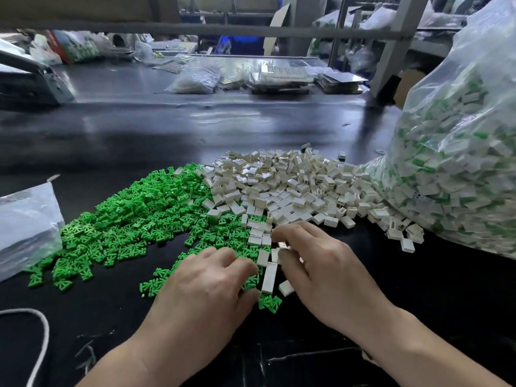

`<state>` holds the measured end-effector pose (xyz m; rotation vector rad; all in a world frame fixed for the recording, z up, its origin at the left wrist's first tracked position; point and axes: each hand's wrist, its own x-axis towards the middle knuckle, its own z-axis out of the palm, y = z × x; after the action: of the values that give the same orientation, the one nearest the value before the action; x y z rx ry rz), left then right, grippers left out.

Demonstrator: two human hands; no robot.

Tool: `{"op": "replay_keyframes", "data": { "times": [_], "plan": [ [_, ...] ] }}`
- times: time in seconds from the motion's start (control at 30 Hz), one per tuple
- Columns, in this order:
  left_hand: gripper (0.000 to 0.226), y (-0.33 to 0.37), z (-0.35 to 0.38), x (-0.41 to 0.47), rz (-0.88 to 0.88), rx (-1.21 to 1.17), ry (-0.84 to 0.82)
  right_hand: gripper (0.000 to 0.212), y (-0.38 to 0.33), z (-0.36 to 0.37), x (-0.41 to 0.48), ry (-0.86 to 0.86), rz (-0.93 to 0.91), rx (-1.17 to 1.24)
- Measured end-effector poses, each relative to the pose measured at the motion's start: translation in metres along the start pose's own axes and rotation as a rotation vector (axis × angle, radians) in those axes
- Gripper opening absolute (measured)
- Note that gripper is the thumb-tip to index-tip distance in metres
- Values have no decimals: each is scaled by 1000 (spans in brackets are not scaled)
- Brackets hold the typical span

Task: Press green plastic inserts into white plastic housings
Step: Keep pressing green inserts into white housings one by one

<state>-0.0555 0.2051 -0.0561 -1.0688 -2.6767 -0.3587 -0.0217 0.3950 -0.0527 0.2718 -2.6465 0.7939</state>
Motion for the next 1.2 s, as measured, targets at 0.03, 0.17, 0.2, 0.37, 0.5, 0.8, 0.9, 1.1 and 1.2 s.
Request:
{"op": "replay_keyframes", "data": {
  "times": [0.03,0.17,0.2,0.37,0.5,0.8,0.9,1.1,1.2],
  "plan": [
    [23,0,0,0,-4,18,-15,22,0,1,0,4,9,36],
    [22,-1,1,-1,-36,9,-59,20,3,3,1,22,69,138],
    [23,-1,-1,-1,-39,7,-56,20,3,3,1,24,95,154],
    [18,1,-6,-3,-77,-91,-7,13,2,-5,1,-26,328,466],
    [27,6,-10,-2,-291,-418,75,32,-4,-11,3,-62,450,993],
    [23,20,-21,0,-436,-1193,116,13,-9,-11,-2,-191,516,1276],
    [20,19,-18,2,-459,-1354,130,20,-10,-9,-2,-249,484,1361],
    [29,17,-15,4,-542,-1628,188,25,-12,-10,-2,-324,449,1417],
    [29,17,-16,4,-547,-1668,186,28,-12,-12,-2,-321,448,1416]
  ]
}}
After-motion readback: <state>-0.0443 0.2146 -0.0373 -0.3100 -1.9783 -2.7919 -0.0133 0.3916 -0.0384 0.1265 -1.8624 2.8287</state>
